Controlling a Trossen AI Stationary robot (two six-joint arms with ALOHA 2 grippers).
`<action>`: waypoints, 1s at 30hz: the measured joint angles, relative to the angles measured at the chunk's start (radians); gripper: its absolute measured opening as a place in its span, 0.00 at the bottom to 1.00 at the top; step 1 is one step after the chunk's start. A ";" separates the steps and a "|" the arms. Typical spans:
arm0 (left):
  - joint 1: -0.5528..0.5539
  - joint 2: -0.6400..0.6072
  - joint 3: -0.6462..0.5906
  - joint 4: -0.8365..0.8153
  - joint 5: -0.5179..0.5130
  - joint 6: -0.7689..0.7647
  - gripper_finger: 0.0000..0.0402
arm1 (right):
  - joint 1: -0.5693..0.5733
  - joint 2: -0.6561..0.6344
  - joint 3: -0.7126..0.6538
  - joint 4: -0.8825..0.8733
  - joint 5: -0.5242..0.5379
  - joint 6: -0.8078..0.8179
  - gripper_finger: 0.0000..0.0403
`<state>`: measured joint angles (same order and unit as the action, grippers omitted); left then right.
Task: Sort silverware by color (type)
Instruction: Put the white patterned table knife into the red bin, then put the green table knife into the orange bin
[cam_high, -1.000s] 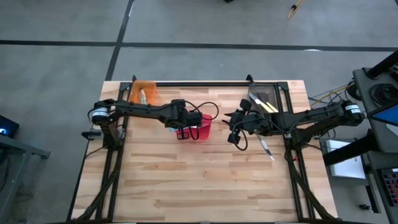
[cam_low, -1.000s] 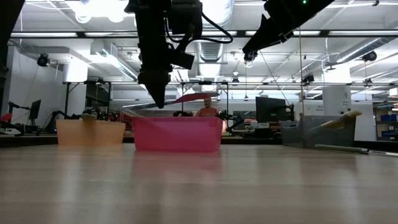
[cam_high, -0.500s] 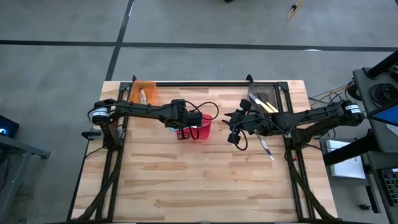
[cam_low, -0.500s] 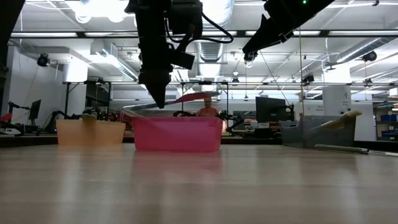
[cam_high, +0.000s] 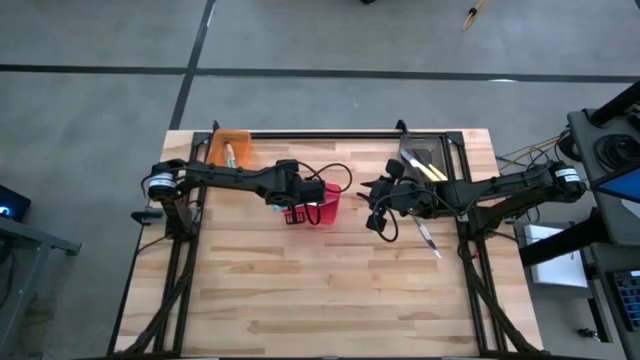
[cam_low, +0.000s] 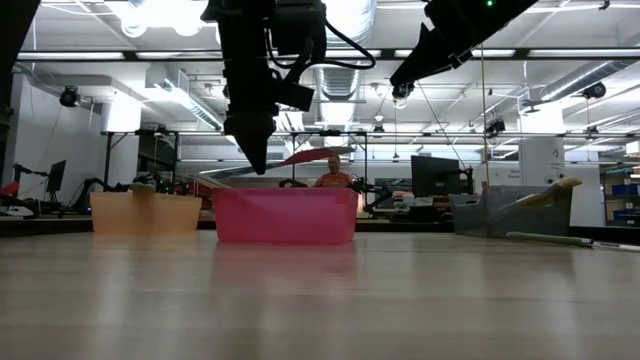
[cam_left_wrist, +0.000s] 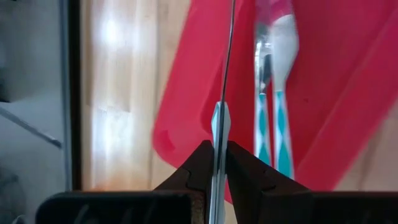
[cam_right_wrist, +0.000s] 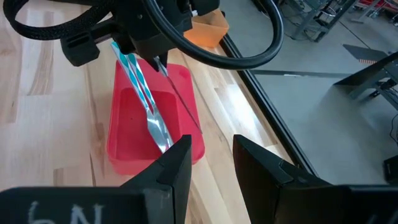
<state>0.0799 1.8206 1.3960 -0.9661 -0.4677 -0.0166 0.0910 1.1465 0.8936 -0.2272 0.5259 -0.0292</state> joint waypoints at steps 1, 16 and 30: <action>0.000 0.000 0.000 0.000 0.014 0.000 0.06 | 0.000 0.000 0.000 0.000 0.000 0.000 0.27; 0.000 0.000 0.000 0.001 0.061 0.008 0.06 | 0.000 0.000 0.000 0.000 0.000 0.000 0.27; 0.000 0.000 0.000 -0.001 0.060 0.008 0.11 | 0.000 0.000 0.000 0.000 0.000 0.003 0.27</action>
<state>0.0795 1.8206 1.3960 -0.9668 -0.4074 -0.0086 0.0910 1.1468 0.8936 -0.2276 0.5255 -0.0257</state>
